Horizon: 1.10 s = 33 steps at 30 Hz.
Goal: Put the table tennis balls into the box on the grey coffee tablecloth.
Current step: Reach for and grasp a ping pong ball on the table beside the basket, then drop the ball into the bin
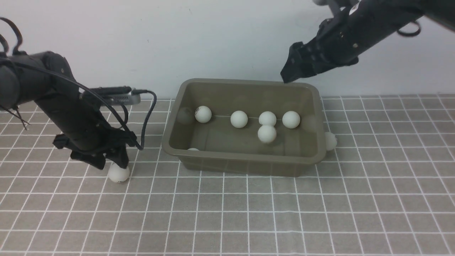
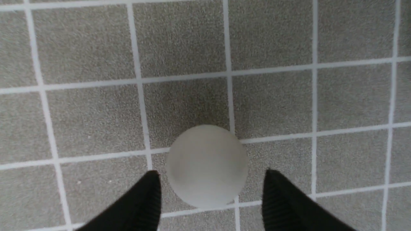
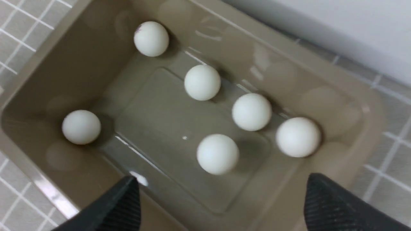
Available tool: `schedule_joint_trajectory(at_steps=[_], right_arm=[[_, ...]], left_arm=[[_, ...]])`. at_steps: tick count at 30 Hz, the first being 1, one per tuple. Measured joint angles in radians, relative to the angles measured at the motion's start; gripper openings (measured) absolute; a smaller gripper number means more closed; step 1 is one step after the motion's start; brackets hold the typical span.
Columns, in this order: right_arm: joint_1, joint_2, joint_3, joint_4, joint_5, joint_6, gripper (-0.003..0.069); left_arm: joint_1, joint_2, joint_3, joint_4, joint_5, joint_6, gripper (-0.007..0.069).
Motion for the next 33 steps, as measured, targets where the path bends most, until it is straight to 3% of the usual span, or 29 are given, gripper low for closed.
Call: schedule_joint_trajectory(at_steps=[2,3,4,5,7,10,11,13,16,19,20,21,22,23,27,30,33], right_arm=[[-0.018,-0.017,-0.019,-0.079,0.072,0.035,0.0547],[-0.021,-0.019,-0.021,-0.085,0.079,0.036,0.0536],[-0.038,-0.028,-0.021,-0.115,0.117,0.040,0.0469],[-0.085,-0.046,-0.016,-0.151,0.161,0.043,0.0305],[-0.162,-0.065,0.012,-0.156,0.168,0.048,0.0118],[-0.234,-0.075,0.048,-0.134,0.169,0.050,0.0036],[-0.311,-0.076,0.105,-0.089,0.169,0.044,0.0007],[-0.365,-0.074,0.169,-0.049,0.162,0.026,-0.0004],[-0.385,-0.055,0.285,0.024,0.098,-0.015,0.0012],[-0.369,-0.018,0.344,0.108,0.008,-0.043,0.0076],[-0.360,0.004,0.353,0.133,-0.020,-0.052,0.0116],[-0.338,0.048,0.359,0.180,-0.081,-0.083,0.0208],[-0.336,0.054,0.360,0.189,-0.094,-0.086,0.0218],[-0.316,0.093,0.360,0.216,-0.139,-0.113,0.0311],[-0.268,0.163,0.360,0.261,-0.228,-0.166,0.0500],[-0.233,0.197,0.360,0.285,-0.280,-0.192,0.0586],[-0.210,0.214,0.360,0.287,-0.320,-0.195,0.0604]], left_arm=[[0.000,0.036,0.000,-0.001,-0.010,-0.002,0.0479],[0.000,0.038,0.000,-0.001,-0.011,-0.003,0.0477],[0.000,0.051,0.000,-0.003,-0.012,-0.004,0.0452],[-0.001,0.060,-0.002,-0.005,-0.011,-0.004,0.0341],[-0.001,0.060,-0.034,-0.005,0.011,-0.001,0.0351],[-0.001,0.059,-0.084,-0.005,0.053,-0.001,0.0353],[-0.001,0.048,-0.149,-0.005,0.107,-0.001,0.0353],[-0.003,0.031,-0.235,-0.011,0.165,-0.001,0.0353],[-0.031,0.003,-0.374,-0.041,0.220,0.004,0.0353],[-0.086,-0.001,-0.464,-0.075,0.229,0.027,0.0353],[-0.114,-0.001,-0.486,-0.080,0.227,0.037,0.0353],[-0.173,0.009,-0.504,-0.076,0.217,0.053,0.0353],[-0.178,0.010,-0.504,-0.074,0.215,0.055,0.0353],[-0.219,0.029,-0.506,-0.061,0.200,0.057,0.0353],[-0.296,0.102,-0.507,-0.044,0.160,0.027,0.0360],[-0.329,0.161,-0.507,-0.033,0.151,0.005,0.0464],[-0.339,0.185,-0.506,-0.025,0.157,-0.015,0.0581]])
